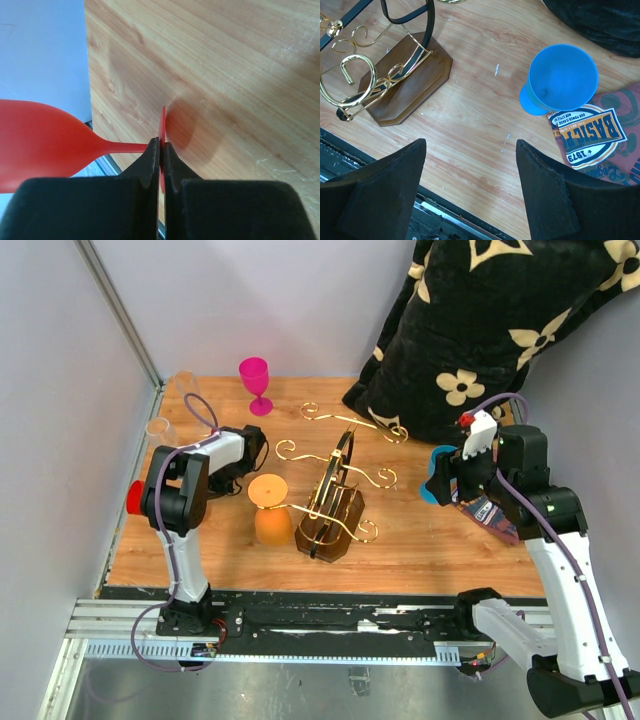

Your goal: Take the wine glass off the wine glass rack

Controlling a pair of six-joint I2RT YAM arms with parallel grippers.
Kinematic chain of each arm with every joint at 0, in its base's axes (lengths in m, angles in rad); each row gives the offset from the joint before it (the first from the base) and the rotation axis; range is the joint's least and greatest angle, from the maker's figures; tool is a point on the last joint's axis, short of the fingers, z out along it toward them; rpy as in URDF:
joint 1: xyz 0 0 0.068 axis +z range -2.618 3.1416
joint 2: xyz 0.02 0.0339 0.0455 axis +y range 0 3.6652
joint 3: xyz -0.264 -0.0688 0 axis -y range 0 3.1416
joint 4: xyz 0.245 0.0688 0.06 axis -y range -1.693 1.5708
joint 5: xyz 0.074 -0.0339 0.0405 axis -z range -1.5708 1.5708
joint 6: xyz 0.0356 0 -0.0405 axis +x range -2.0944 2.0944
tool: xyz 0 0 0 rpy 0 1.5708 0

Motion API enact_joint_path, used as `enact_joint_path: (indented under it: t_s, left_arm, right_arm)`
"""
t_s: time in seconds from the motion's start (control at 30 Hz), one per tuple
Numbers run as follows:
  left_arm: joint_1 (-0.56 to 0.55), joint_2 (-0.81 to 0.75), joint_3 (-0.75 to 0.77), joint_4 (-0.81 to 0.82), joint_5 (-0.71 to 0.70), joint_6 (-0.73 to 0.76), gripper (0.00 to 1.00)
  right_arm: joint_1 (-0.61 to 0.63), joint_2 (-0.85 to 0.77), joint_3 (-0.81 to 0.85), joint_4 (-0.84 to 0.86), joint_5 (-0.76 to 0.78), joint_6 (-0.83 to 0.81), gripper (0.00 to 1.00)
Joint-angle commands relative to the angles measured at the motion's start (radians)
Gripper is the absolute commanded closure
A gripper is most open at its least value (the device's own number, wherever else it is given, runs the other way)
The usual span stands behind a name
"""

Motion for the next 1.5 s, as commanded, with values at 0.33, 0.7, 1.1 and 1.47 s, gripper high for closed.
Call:
enact_joint_path:
  t_s: [0.33, 0.7, 1.1, 1.47]
  left_arm:
    - [0.003, 0.111, 0.029, 0.222, 0.103, -0.092, 0.96]
    - [0.003, 0.233, 0.053, 0.168, -0.087, -0.230, 0.99]
    - [0.004, 0.265, 0.121, 0.141, -0.173, -0.318, 0.90]
    - [0.003, 0.341, 0.210, 0.092, -0.166, -0.314, 0.56]
  right_arm:
    - [0.010, 0.002, -0.001, 0.007, -0.007, -0.028, 0.26]
    - [0.009, -0.044, -0.036, 0.032, -0.029, -0.025, 0.25]
    - [0.009, -0.057, -0.044, 0.047, -0.069, -0.018, 0.25]
    - [0.009, -0.068, -0.051, 0.048, -0.067, -0.021, 0.25]
